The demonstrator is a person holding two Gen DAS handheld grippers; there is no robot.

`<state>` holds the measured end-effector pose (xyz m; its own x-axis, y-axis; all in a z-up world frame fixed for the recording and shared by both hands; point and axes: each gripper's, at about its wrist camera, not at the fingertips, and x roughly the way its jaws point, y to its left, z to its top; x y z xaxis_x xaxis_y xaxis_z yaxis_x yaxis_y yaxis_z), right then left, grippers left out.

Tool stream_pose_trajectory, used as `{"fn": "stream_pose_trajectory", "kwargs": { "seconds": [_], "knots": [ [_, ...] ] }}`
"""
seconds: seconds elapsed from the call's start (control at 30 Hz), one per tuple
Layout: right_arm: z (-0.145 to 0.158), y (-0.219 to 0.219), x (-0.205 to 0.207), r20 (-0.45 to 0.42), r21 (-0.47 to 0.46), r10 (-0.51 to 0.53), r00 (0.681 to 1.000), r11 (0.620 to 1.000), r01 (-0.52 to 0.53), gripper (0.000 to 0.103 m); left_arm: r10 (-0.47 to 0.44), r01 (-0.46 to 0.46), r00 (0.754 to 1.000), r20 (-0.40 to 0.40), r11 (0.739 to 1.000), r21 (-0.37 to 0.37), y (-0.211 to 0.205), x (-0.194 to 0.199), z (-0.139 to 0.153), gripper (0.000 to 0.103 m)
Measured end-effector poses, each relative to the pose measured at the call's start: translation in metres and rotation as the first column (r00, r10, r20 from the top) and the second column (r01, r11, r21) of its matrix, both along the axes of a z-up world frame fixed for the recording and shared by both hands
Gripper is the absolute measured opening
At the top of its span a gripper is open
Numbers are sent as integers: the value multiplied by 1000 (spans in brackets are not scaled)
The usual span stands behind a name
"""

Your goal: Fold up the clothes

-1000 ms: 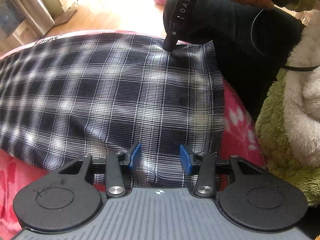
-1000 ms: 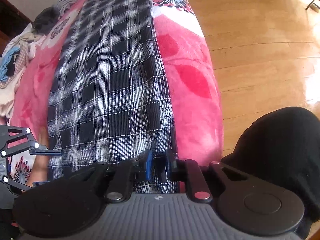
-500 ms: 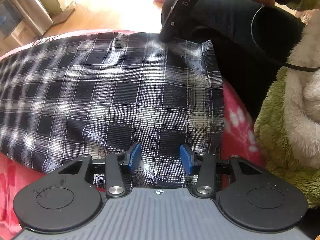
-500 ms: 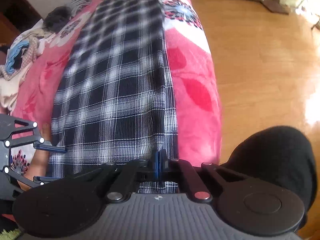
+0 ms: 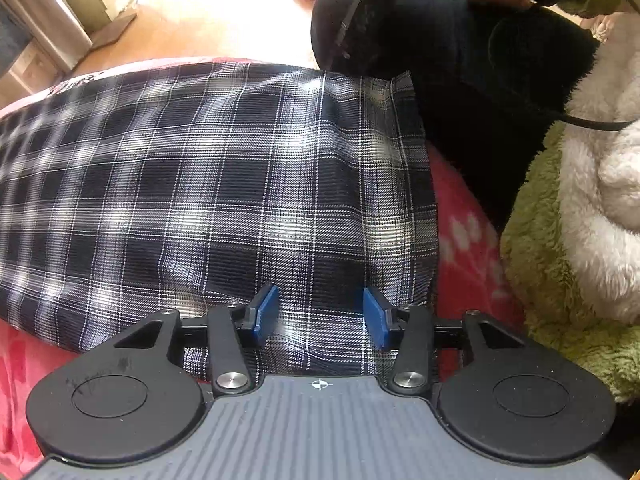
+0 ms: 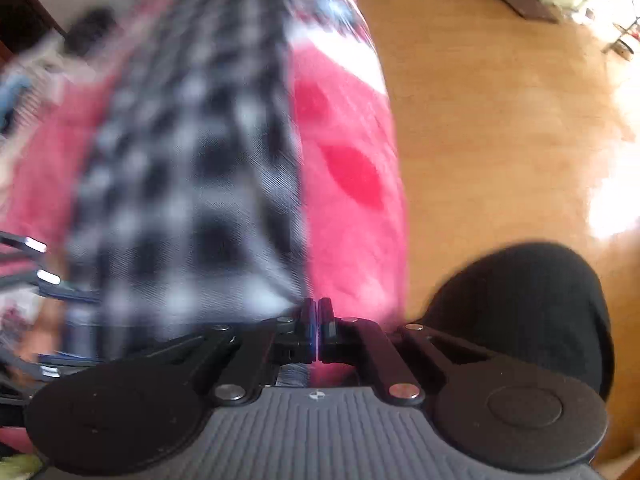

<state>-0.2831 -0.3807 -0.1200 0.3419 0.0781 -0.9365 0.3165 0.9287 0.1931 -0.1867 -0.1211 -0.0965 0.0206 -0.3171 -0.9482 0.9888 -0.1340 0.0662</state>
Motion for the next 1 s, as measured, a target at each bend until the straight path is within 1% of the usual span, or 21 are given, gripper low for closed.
{"fn": "stream_pose_trajectory", "kwargs": {
  "seconds": [0.03,0.07,0.1,0.17,0.23,0.3,0.33,0.4,0.43,0.47,0.5,0.53,0.63,0.67,0.7,0.73,0.77,0.8,0.87,0.9,1.0],
  "knots": [
    [-3,-3,1,-26,0,-7,1000,1000,7,1,0,0,1000,0,1000,-2,0,1,1,47],
    [3,-6,-2,-10,6,-20,1000,1000,21,2,1,-1,1000,2,1000,-5,0,2,2,47],
    [9,-8,-5,9,8,-32,999,999,32,2,5,-5,1000,6,1000,-11,0,4,3,47],
    [35,-8,-17,92,-32,-15,996,999,18,3,27,-27,1000,3,999,-25,2,13,7,47],
    [57,-3,-23,164,-28,42,986,999,-38,3,76,-76,997,-6,996,-54,6,24,16,47],
    [69,13,-23,188,-32,147,971,989,-143,3,142,-142,990,-8,986,-85,11,36,25,47],
    [69,24,-21,185,-39,208,961,978,-204,3,181,-181,983,-10,979,-96,14,43,28,47],
    [58,49,-14,129,-18,327,936,945,-327,3,266,-266,964,-17,958,-108,20,55,33,47],
    [52,60,-10,99,-6,380,920,925,-381,3,294,-295,956,-18,949,-108,23,56,34,47],
    [47,65,-7,47,-2,403,914,915,-403,3,310,-309,951,-15,945,-104,27,56,33,47],
    [42,70,-3,-5,3,424,905,905,-424,3,307,-306,952,-6,947,-98,30,52,31,47],
    [37,75,0,-57,9,445,894,895,-445,3,287,-285,958,9,954,-93,32,46,30,47],
    [25,89,9,-202,29,497,844,864,-502,3,197,-191,978,62,978,-88,38,29,27,47],
    [35,89,10,-204,6,499,842,861,-509,4,170,-163,982,82,983,-86,39,25,25,47],
    [46,90,11,-200,-13,503,841,857,-515,4,170,-163,980,99,983,-80,38,26,22,47],
    [59,93,11,-158,-15,515,842,852,-524,4,195,-188,975,110,980,-68,38,30,19,47],
    [71,100,13,-93,-21,540,837,839,-544,4,219,-214,968,121,975,-57,38,34,16,47],
    [82,109,15,-30,-29,565,824,824,-566,4,247,-243,960,129,969,-45,39,39,13,47],
    [90,137,21,70,-53,645,761,764,-643,4,322,-322,937,133,947,-25,37,52,9,47],
    [87,150,22,100,-62,683,723,730,-681,4,357,-357,924,139,934,-23,38,60,9,47],
    [65,187,32,134,-61,791,596,607,-792,4,439,-437,886,147,898,-48,43,86,10,47]
  ]
}}
